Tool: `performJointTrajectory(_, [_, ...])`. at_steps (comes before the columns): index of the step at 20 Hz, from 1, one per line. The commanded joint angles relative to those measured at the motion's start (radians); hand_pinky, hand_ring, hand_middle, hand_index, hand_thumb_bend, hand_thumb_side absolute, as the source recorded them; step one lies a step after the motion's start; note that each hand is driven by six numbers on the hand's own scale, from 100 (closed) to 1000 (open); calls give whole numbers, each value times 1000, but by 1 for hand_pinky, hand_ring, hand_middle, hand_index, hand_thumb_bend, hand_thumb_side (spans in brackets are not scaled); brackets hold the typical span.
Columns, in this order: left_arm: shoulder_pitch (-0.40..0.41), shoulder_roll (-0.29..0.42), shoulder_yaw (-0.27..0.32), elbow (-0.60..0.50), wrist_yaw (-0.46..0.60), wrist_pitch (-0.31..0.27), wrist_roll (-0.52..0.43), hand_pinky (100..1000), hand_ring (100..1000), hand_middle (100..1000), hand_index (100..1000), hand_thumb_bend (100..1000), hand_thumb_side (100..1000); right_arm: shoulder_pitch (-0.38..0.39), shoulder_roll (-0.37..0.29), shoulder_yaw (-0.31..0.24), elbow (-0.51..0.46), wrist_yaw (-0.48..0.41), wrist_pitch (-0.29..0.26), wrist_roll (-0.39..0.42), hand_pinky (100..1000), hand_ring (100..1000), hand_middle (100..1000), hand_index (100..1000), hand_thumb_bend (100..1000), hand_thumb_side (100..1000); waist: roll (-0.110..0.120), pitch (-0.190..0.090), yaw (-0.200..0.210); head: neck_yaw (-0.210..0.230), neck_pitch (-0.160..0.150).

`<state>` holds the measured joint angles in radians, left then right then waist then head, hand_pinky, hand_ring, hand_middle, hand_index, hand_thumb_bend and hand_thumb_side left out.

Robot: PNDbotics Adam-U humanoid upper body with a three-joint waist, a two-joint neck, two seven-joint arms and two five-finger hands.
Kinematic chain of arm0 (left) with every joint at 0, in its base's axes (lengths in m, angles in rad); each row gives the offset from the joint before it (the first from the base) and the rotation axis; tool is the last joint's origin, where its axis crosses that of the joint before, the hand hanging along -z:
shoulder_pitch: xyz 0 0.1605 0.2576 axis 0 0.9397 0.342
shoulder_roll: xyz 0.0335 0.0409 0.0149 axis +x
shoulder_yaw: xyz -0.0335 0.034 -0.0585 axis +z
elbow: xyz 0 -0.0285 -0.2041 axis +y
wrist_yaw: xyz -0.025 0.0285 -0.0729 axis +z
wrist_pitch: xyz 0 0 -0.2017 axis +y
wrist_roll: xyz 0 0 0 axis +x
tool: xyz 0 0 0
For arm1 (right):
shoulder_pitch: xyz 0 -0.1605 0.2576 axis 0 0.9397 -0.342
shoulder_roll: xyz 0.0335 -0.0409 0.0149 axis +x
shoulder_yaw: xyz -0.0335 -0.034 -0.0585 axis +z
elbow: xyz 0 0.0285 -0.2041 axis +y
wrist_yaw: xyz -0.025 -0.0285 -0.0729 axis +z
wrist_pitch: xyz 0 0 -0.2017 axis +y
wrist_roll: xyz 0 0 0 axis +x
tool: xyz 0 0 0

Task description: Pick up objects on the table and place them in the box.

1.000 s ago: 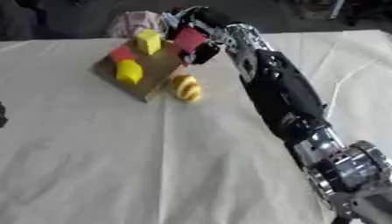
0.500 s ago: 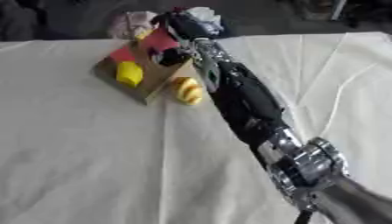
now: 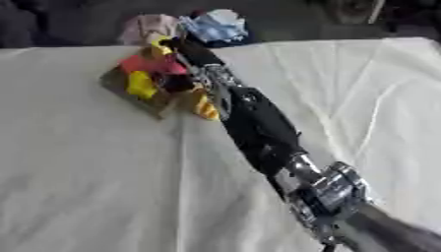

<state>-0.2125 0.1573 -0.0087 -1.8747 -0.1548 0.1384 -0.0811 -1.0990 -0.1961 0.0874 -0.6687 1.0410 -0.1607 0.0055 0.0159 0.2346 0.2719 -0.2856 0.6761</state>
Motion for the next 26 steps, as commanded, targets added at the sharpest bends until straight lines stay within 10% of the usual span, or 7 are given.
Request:
performJointTrajectory(1, [-10,6,0,-19,-1,0,-3,684,591,674,763,438,517,-19,-9,3,-42,13,-15,-29,808,836,931,973,341,595,-8,-2,-3,-5,-11])
performJointTrajectory(8, [-4,7,8,-18,-4,2,5,684,591,674,763,433,520,-20,-56,52,-176,-56,-70,-16,811,839,936,975,311,550,-10,-6,-36,14,-9])
performJointTrajectory(18, [15,17,29,-14,-13,7,29,685,591,674,762,429,522,73,-200,185,-461,-259,-153,493,815,853,941,987,291,512,-21,-27,-107,64,4])
performJointTrajectory(26, [19,16,29,-12,-14,7,29,686,591,673,762,427,523,106,-170,235,-409,-257,-178,722,814,854,915,971,283,490,-18,-32,-118,70,7])
